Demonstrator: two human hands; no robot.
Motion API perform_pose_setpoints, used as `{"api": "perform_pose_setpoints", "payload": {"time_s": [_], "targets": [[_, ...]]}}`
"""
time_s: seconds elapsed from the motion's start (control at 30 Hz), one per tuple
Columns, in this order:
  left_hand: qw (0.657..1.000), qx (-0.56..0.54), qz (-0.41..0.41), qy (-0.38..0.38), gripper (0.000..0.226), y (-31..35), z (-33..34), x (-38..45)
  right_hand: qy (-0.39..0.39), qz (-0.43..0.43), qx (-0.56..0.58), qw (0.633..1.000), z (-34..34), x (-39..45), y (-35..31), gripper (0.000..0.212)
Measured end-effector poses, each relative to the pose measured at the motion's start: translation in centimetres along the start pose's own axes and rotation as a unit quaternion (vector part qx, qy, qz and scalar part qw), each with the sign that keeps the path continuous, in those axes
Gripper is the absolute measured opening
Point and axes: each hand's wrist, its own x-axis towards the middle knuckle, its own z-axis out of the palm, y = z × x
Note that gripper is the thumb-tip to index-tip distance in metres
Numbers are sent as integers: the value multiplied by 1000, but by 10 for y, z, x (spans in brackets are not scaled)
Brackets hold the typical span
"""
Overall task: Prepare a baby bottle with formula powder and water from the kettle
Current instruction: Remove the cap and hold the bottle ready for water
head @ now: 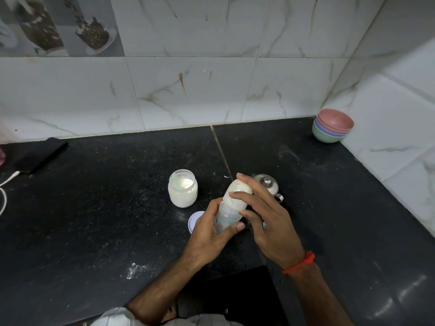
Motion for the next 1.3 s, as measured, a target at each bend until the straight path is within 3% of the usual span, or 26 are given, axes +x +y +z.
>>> {"api": "perform_pose_setpoints", "payload": {"time_s": [0.33,0.6,0.77,0.9,1.07,1.3], "targets": [[1000,6,16,4,56,1,1,0,3,56,46,997,-2,-1,0,50],[999,11,29,10,57,2,0,0,47,148,205,966,5,-4,3,45],[999,17,34,8,57,2,0,-2,64,105,151,981,0,-2,-2,47],[999,17,30,3,55,2,-1,-2,4,45,28,999,0,-2,-3,51],[999,12,29,5,57,2,-2,-4,43,27,17,999,0,-4,-5,46],[999,16,30,7,62,0,-2,-5,24,-10,40,999,3,-3,-5,57]]}}
